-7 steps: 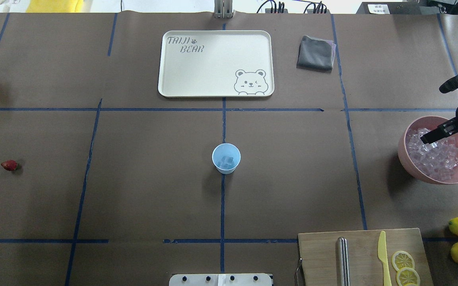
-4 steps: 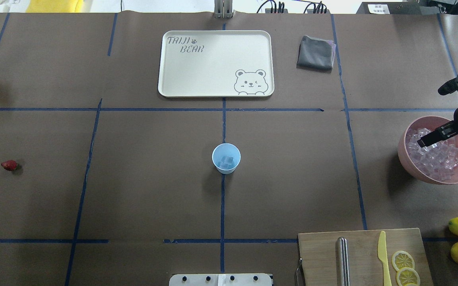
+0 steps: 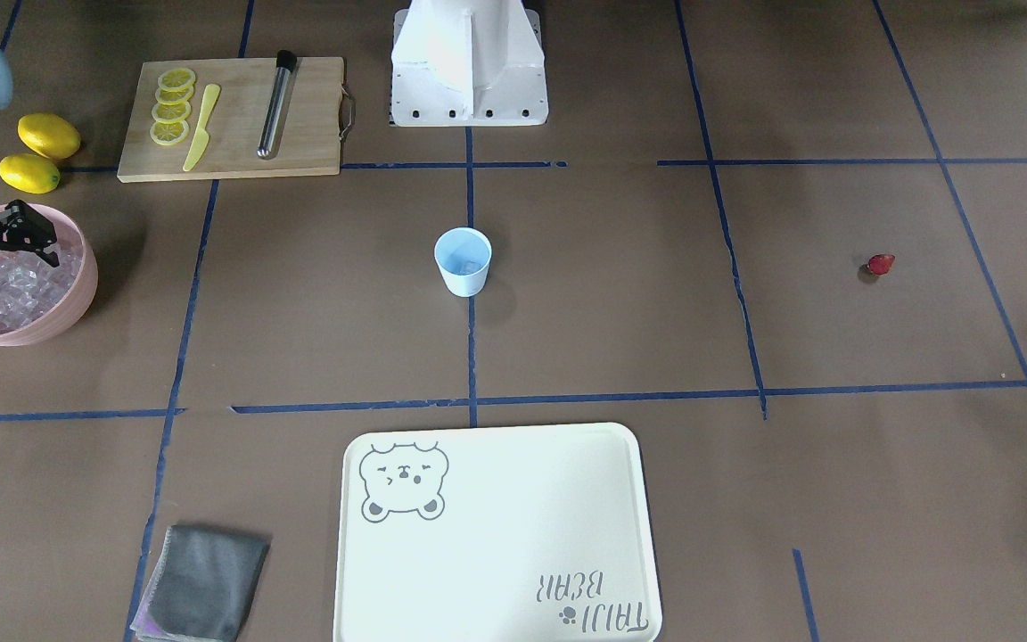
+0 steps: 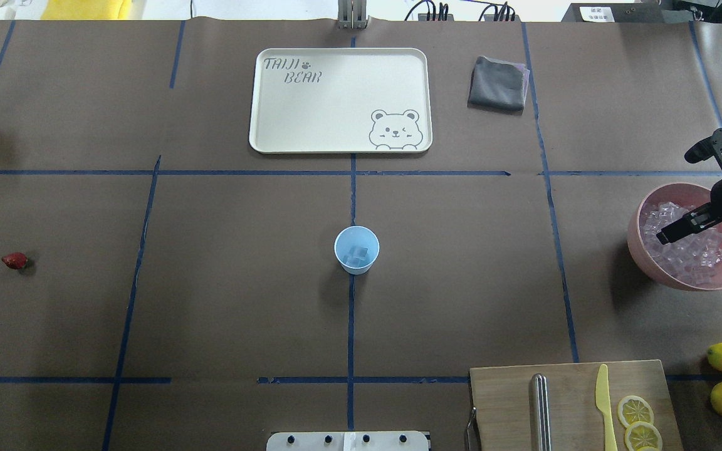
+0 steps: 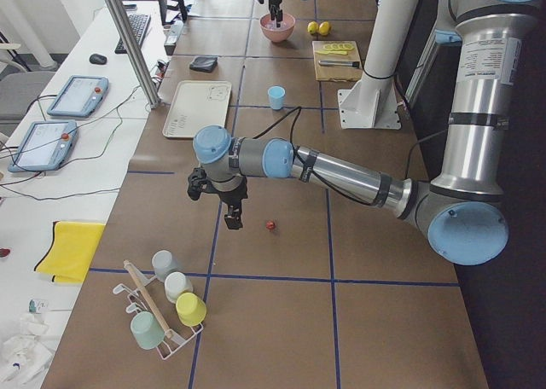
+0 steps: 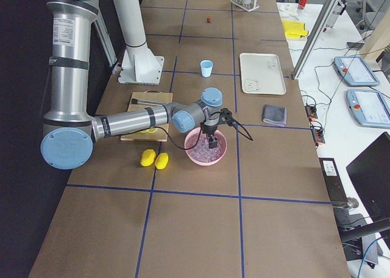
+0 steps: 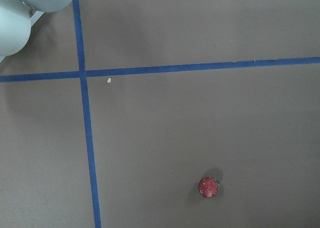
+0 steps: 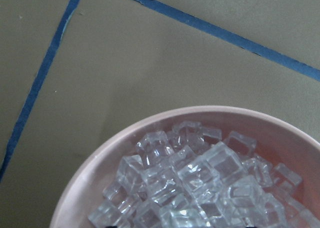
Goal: Put ice and strawberries in cup
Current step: 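Lower the right gripper into the ice to grasp a third cube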
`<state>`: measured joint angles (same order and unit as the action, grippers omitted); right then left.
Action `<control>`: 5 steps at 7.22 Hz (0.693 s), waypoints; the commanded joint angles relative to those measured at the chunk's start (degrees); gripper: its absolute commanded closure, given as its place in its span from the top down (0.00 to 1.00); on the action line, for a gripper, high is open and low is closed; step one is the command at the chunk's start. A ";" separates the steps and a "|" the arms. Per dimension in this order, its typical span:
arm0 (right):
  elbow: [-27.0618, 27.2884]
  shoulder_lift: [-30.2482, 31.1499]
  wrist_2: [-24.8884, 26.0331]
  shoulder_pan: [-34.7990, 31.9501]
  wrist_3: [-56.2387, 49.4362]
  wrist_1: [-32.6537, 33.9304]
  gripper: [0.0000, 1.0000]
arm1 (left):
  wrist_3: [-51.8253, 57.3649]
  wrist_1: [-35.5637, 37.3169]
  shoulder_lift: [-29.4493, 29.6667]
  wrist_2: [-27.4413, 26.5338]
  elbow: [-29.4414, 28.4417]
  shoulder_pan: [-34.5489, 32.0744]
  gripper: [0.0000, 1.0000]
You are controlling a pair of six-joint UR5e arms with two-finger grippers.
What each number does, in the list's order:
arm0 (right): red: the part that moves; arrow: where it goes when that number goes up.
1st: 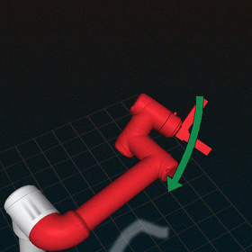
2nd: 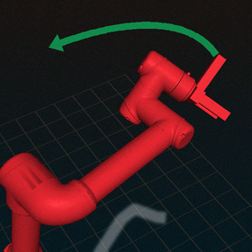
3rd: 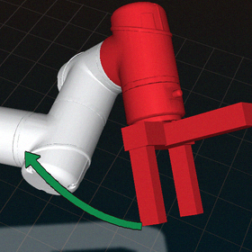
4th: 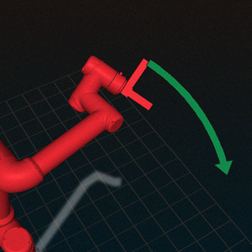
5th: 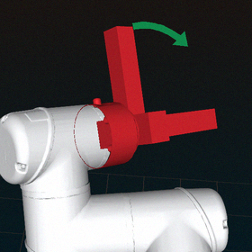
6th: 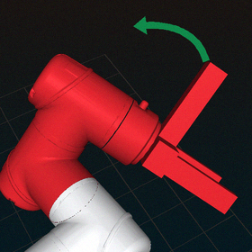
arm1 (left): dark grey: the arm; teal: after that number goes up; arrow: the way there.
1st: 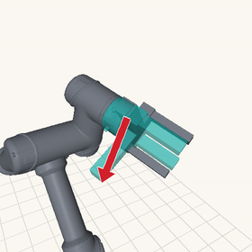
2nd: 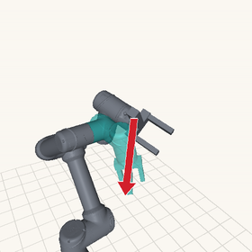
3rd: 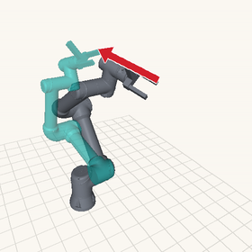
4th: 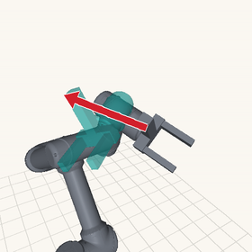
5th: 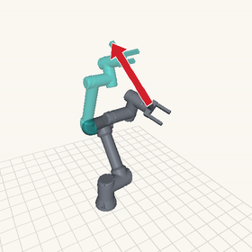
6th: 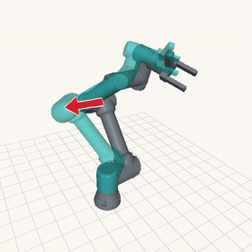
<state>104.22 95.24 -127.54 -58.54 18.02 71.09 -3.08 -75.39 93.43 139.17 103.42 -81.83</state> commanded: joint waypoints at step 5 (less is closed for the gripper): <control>-0.07 0.13 0.10 0.09 -0.18 0.10 0.64 | 0.00 -0.02 0.00 0.05 0.03 0.00 1.00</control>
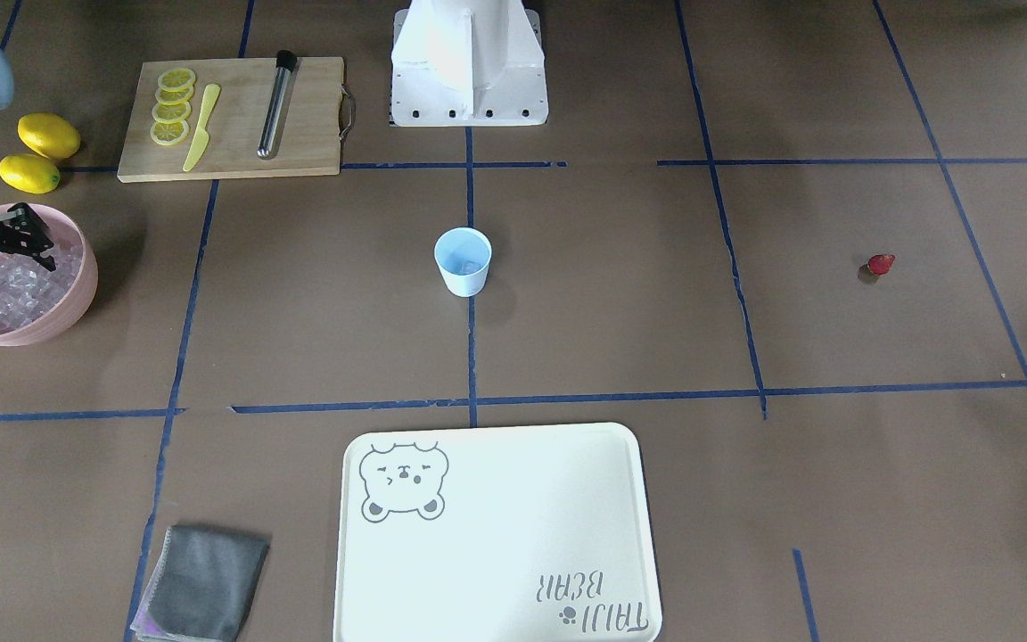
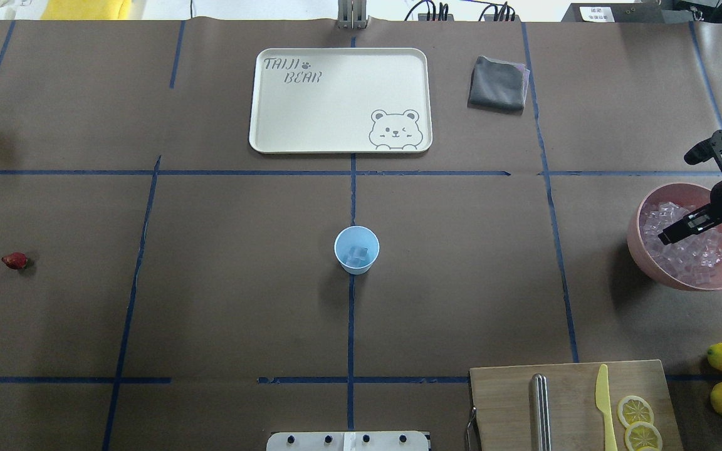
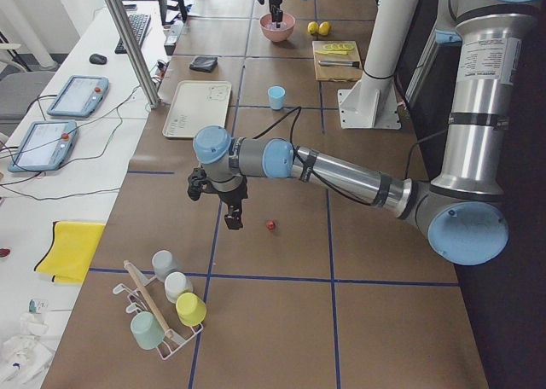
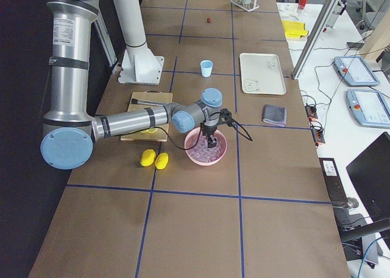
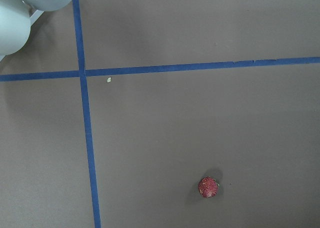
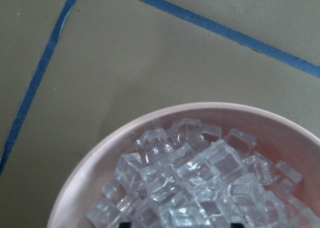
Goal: Put ice and strawberries in cup
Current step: 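Lower the right gripper into the ice to grasp a third cube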
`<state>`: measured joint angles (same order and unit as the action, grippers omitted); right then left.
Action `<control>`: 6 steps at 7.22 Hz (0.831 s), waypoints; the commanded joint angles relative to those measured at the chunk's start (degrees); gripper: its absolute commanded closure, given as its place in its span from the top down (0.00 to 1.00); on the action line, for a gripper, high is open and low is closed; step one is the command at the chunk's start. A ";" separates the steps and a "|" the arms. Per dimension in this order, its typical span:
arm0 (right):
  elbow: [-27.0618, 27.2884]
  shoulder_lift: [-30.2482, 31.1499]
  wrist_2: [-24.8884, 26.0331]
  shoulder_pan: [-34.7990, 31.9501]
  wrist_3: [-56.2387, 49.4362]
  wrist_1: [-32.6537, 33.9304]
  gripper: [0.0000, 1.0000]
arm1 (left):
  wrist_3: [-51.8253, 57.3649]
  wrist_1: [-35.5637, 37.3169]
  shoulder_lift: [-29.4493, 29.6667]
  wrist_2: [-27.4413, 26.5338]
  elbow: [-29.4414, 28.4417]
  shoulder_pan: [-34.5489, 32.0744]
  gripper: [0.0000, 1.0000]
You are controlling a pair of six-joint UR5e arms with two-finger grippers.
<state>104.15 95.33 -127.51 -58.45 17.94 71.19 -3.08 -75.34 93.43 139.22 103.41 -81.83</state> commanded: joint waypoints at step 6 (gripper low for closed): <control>0.17 0.47 -0.02 -0.09 -0.80 -0.08 0.04 | 0.00 0.02 0.00 0.00 -0.14 0.00 1.00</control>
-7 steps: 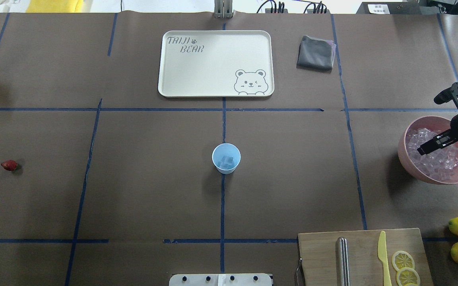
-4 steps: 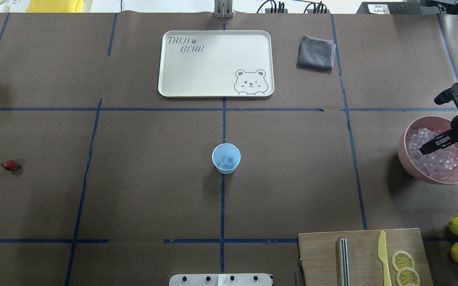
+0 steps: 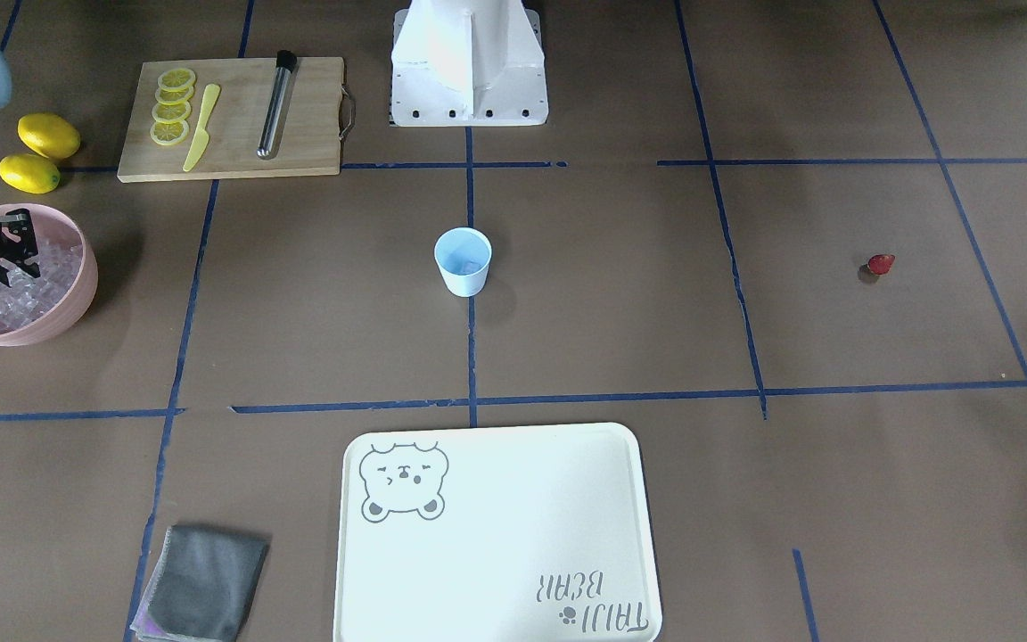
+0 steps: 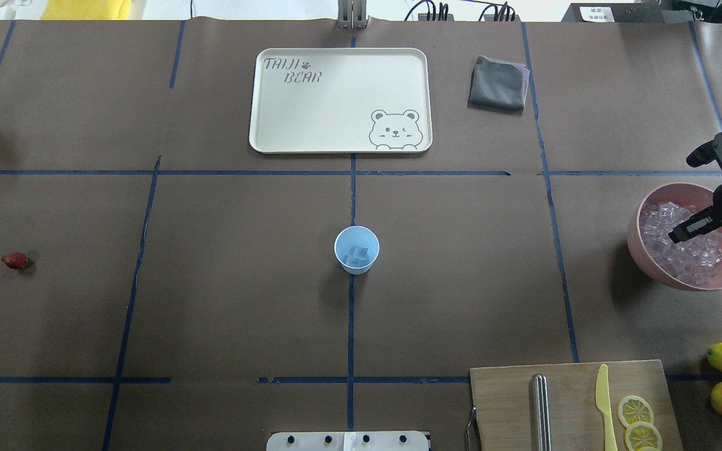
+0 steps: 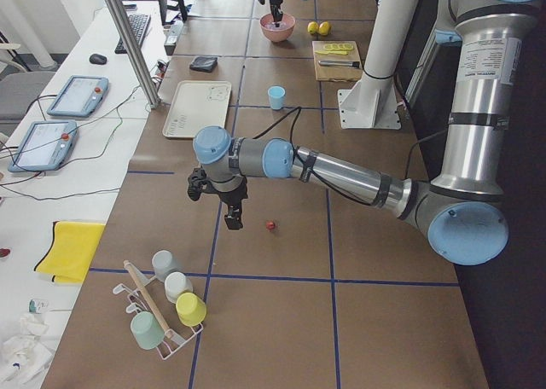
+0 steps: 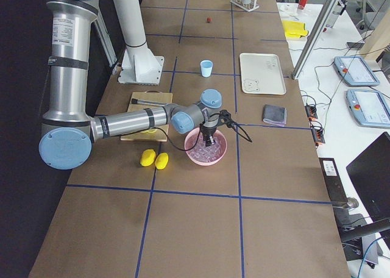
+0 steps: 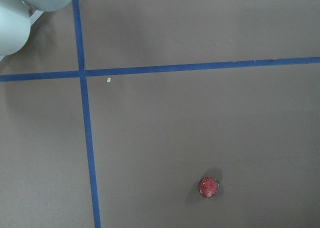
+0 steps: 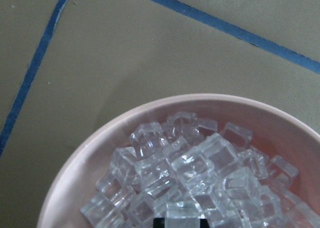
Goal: Put ice and strawberries in cup
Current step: 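Lower the right gripper into the ice to grasp a third cube, then lift the ice cube with the right gripper and carry it over the blue cup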
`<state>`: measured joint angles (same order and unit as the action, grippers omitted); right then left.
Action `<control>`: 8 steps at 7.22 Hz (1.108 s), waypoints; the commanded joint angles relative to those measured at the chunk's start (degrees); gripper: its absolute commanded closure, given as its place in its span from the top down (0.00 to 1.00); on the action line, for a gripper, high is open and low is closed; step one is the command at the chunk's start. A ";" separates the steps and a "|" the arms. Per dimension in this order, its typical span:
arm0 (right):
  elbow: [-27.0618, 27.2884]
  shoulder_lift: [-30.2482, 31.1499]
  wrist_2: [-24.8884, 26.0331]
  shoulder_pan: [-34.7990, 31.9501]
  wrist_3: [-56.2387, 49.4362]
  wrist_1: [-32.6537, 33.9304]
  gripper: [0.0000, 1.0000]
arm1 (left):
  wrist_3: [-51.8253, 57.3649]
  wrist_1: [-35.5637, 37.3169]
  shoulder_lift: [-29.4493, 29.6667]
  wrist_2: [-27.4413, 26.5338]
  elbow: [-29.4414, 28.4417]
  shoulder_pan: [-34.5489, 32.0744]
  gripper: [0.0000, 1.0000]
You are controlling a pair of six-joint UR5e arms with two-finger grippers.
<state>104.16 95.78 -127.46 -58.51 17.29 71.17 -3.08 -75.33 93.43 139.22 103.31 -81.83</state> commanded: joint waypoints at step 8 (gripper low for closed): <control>20.20 -4.32 -7.27 -5.91 -0.15 21.85 0.00 | 0.09 -0.08 0.00 0.26 -0.74 0.00 1.00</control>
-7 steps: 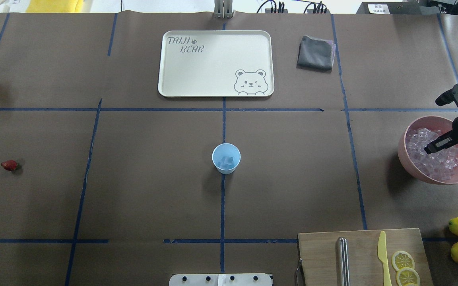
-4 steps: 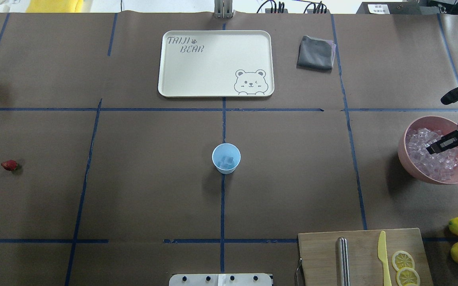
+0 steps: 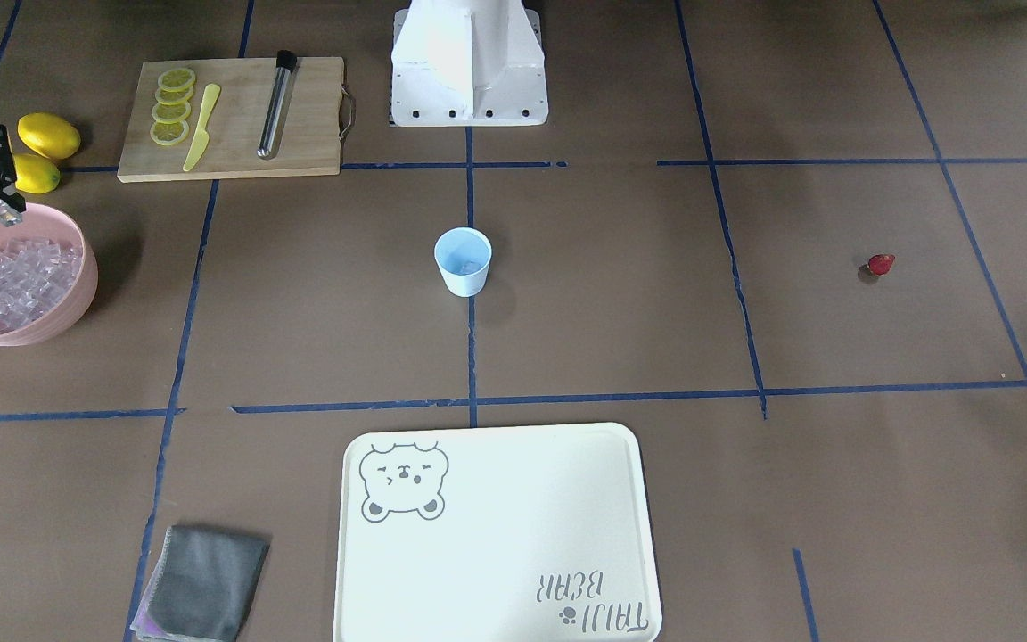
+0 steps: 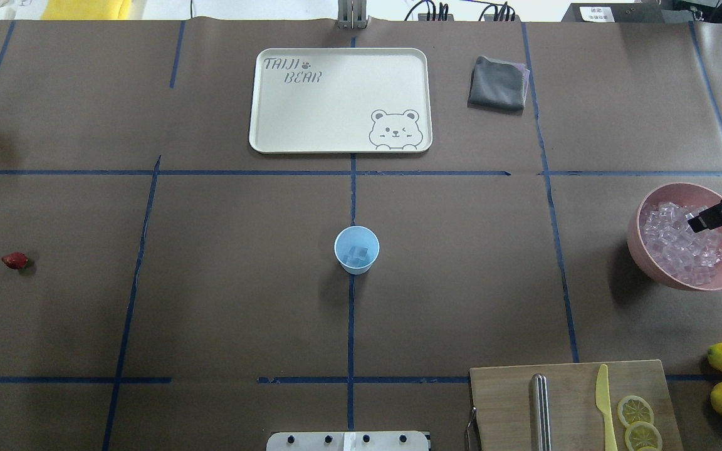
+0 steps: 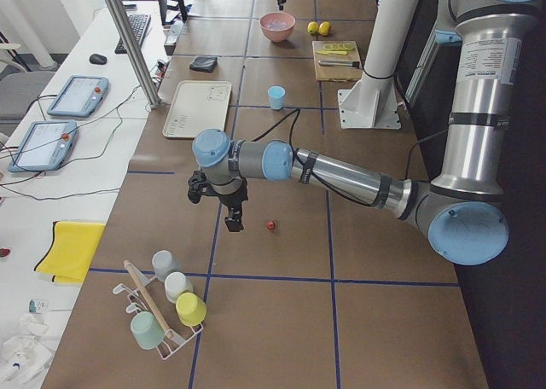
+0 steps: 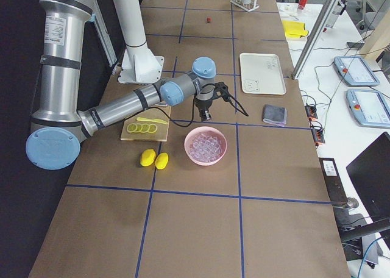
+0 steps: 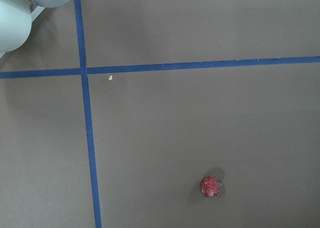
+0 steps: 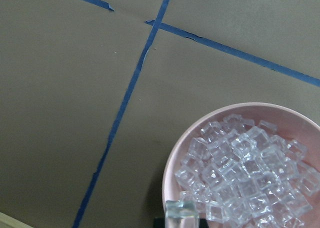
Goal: Put ice and strawberries in cup
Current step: 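Lift the ice cube with the right gripper and carry it over the blue cup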
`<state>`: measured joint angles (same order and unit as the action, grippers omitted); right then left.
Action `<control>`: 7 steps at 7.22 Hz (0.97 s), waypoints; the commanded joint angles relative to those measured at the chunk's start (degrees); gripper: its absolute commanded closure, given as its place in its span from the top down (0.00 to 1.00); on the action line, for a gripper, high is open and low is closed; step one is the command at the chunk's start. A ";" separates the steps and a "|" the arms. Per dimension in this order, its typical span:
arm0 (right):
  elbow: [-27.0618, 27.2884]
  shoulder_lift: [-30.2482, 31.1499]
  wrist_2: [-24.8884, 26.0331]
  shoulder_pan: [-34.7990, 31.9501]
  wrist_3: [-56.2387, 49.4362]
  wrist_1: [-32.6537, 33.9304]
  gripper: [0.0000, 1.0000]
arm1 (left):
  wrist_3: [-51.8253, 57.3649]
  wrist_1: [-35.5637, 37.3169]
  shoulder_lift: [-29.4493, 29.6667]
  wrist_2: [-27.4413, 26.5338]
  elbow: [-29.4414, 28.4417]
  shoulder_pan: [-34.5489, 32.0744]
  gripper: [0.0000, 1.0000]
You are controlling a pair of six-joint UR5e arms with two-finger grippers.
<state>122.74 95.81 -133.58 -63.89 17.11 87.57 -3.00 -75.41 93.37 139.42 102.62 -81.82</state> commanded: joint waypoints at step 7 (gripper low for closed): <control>-10.22 -43.39 7.44 19.56 28.11 24.93 0.00 | -0.08 0.00 0.06 0.07 -0.23 0.00 1.00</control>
<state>115.69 57.28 -128.57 -48.30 38.93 112.50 -3.08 -75.41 93.36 139.48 102.40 -81.83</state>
